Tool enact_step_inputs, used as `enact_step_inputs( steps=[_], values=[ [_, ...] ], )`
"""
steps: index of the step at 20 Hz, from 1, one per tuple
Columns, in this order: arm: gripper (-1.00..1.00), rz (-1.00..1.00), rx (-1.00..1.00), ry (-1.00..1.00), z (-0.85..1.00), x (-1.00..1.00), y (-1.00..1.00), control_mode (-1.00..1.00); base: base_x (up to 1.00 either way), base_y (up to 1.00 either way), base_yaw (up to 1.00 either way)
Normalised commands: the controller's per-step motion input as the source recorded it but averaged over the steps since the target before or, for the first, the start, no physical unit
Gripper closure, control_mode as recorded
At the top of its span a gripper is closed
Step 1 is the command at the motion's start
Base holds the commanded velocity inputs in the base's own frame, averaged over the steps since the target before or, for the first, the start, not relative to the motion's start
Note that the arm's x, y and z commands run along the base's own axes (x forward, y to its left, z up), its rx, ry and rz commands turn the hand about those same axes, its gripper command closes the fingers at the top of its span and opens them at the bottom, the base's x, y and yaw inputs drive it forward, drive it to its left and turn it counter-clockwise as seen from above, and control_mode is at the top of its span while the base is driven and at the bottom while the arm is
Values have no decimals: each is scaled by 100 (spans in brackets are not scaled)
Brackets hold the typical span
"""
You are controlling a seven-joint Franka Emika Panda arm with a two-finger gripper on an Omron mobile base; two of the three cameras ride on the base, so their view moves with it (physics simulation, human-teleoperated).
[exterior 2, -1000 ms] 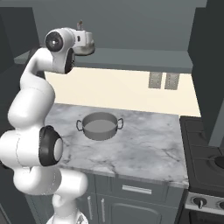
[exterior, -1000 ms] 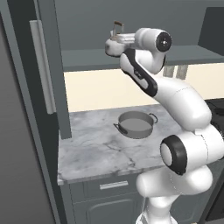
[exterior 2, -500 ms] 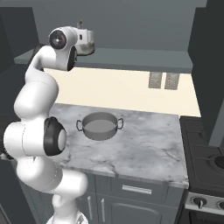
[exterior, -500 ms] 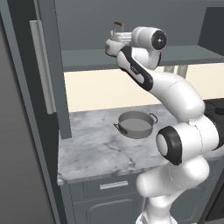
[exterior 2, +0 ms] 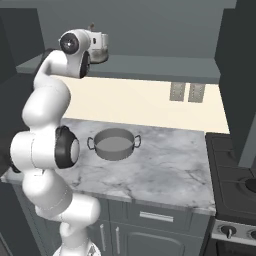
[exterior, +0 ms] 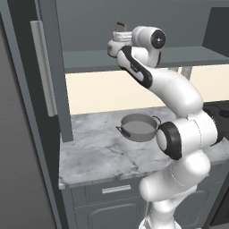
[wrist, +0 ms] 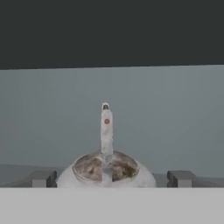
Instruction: Pick the kettle from the cabinet and place it on a stove burner. Then pick the pot from the counter and place it on another stove burner. Finally, turn both burners on.
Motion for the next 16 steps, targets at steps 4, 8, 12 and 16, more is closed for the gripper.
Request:
enact_step_inputs(
  steps=[4,8,12,16],
  values=[
    [-100,0,0,0,0,24,5,-100,0,0,0],
    [-100,0,0,0,0,23,7,-100,0,0,0],
    [-100,0,0,0,0,20,7,-100,0,0,0],
    [-100,0,0,0,0,20,3,-100,0,0,0]
  ],
)
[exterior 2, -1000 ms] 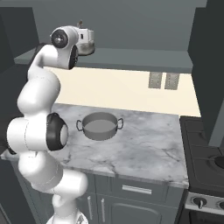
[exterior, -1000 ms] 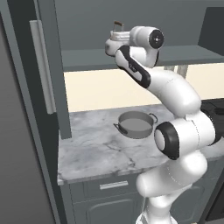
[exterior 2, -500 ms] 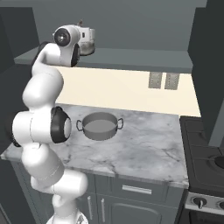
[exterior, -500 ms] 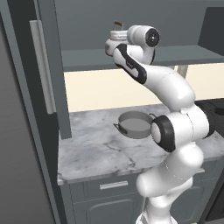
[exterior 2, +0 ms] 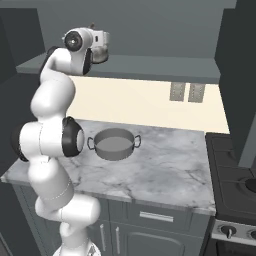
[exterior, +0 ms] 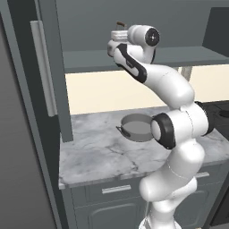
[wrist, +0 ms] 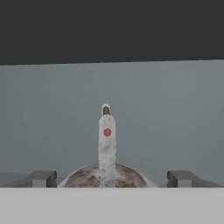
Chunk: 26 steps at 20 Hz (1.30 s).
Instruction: Pick the kettle from the cabinet and place it on a stove burner. Then pick the pot from the counter and place it on another stove burner. Finally, turn both burners on.
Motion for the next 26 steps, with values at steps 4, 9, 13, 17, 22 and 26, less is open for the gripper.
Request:
enact_step_inputs(
  steps=[4,9,13,17,22,26],
  values=[
    [-100,0,0,0,0,18,5,-100,0,0,0],
    [100,0,0,0,0,14,1,-100,0,0,0],
    [100,0,0,0,0,3,0,-100,0,0,0],
    [100,0,-2,0,0,0,1,-100,0,0,0],
    [100,0,0,0,0,0,0,-100,0,0,0],
    [100,0,0,0,0,0,0,-100,0,0,0]
  ],
)
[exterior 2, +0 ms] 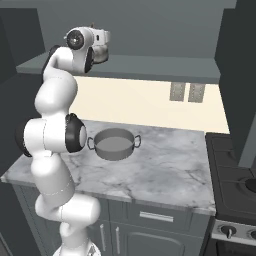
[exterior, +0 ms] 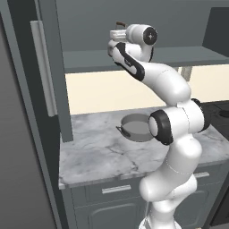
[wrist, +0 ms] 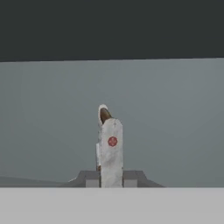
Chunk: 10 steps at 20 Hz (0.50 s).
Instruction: Pick the kettle from the cabinet and place it on a stove burner. Then pick the pot from the counter and place it on another stove burner. Finally, turn both burners on.
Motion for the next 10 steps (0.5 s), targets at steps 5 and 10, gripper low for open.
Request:
enact_step_inputs(
  steps=[5,10],
  values=[
    [100,0,0,0,0,0,0,-100,0,0,0],
    [100,0,0,-2,0,0,0,-100,0,0,0]
  ],
)
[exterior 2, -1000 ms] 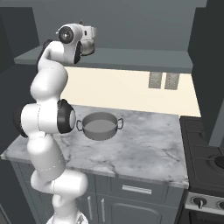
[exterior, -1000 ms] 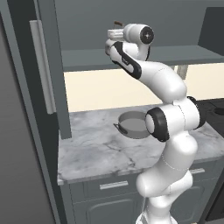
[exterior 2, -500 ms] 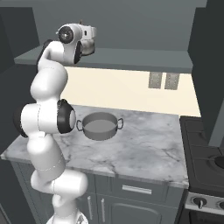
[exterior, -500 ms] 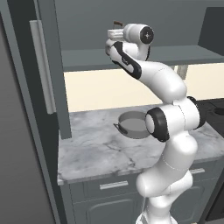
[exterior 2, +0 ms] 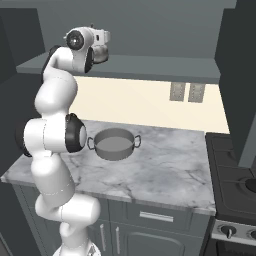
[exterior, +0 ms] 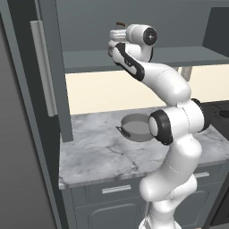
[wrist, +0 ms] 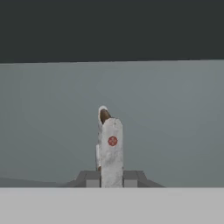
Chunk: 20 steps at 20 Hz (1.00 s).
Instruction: Pick the kettle from the cabinet and place it on a stove burner. Then pick the pot from the counter and place it on another stove burner. Finally, turn both burners on.
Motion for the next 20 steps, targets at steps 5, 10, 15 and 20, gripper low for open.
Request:
enact_step_inputs(
  steps=[5,10,15,20],
  values=[
    [100,0,0,-1,0,-6,-2,-100,0,0,0],
    [100,0,0,0,2,-14,-5,-100,0,0,0],
    [100,0,0,0,16,-23,-6,-100,0,0,0],
    [100,0,0,0,14,-41,-16,-100,0,0,0]
  ],
)
